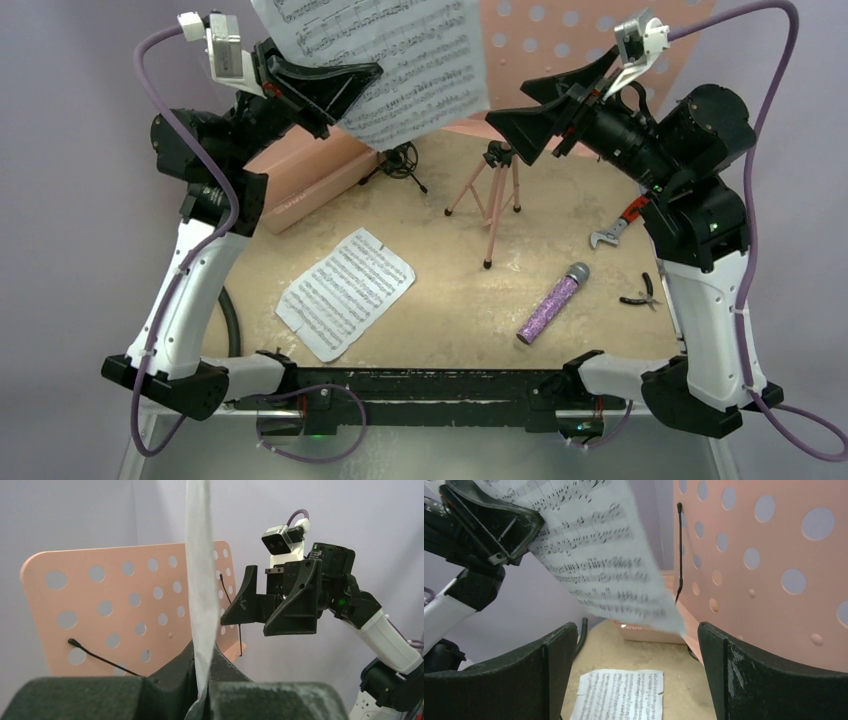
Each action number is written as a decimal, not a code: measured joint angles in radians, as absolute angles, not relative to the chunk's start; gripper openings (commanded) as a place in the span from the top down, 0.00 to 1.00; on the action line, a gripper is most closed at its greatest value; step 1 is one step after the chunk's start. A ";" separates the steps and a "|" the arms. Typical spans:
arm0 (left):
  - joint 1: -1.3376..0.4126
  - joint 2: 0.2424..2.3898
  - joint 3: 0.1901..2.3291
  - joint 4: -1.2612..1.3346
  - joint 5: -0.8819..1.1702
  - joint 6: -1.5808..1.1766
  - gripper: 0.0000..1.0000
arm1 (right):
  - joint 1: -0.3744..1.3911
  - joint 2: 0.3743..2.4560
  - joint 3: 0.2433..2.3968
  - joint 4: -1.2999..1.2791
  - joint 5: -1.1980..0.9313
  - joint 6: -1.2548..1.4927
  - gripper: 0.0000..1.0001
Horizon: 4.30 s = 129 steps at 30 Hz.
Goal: Set up the instrument practice props
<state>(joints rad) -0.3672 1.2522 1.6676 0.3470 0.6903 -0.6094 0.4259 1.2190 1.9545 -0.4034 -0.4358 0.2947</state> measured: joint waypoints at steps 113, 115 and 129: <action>-0.672 1.823 2.163 0.208 0.625 -0.538 1.00 | 0.268 1.226 2.051 -0.705 0.217 0.141 1.00; -0.674 1.827 2.173 0.208 0.624 -0.534 1.00 | 0.268 1.208 2.029 -0.691 0.214 0.135 1.00; -0.693 1.870 2.218 0.209 0.593 -0.505 1.00 | 0.268 1.104 1.905 -0.615 0.160 0.094 1.00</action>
